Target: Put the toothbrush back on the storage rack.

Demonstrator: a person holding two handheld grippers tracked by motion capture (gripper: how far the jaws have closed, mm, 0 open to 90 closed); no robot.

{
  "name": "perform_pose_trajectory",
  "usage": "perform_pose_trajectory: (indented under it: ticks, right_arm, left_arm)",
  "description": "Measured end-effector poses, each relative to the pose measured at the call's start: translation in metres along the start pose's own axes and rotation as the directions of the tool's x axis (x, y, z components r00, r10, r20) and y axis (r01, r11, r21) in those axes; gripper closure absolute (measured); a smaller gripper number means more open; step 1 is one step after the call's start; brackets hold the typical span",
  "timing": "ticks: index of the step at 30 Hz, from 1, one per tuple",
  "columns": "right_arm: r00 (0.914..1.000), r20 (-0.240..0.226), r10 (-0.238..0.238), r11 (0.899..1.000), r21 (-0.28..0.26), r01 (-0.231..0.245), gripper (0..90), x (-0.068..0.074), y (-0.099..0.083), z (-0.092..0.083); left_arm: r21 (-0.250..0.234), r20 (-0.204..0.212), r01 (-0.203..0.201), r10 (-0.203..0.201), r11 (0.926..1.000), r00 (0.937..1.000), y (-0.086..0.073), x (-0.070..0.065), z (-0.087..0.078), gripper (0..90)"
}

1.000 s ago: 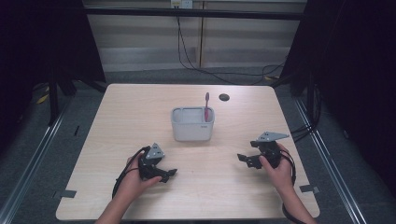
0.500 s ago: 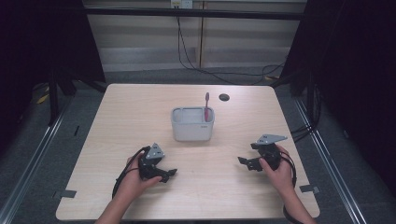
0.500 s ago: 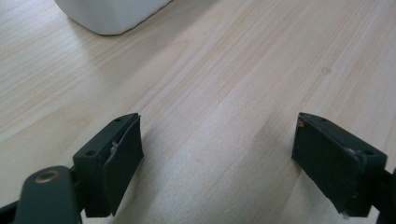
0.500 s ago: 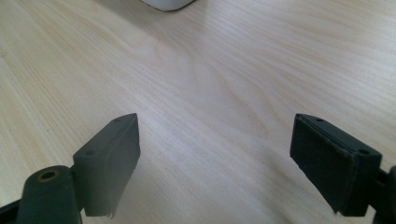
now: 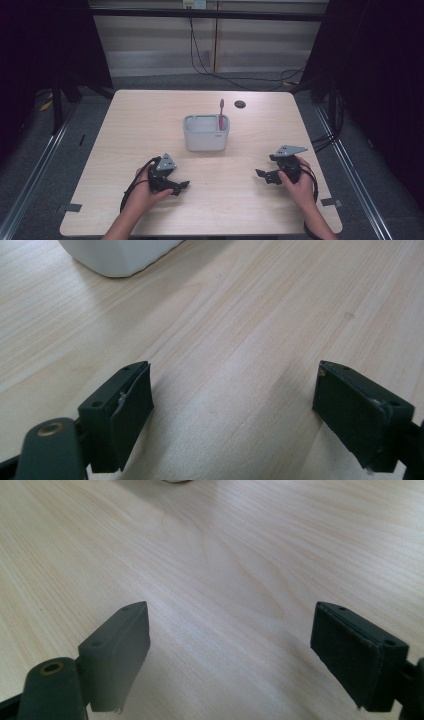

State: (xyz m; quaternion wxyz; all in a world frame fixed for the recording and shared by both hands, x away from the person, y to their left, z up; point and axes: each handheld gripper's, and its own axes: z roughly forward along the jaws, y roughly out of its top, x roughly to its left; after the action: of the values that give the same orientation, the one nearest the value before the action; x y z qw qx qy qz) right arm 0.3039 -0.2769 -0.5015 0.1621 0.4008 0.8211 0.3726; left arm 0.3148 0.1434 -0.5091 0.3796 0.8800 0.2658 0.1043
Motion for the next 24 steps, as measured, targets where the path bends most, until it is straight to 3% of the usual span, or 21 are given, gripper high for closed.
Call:
perform_pose_trajectory:
  ticks: [24]
  right_arm:
    - [0.9996, 0.028, 0.007, 0.999, 0.034, -0.008, 15.4, -0.008, -0.011, 0.002]
  left_arm:
    - [-0.001, 0.001, 0.002, -0.002, 1.0, 1.0, 0.0, 0.0, 0.0, 15.7]
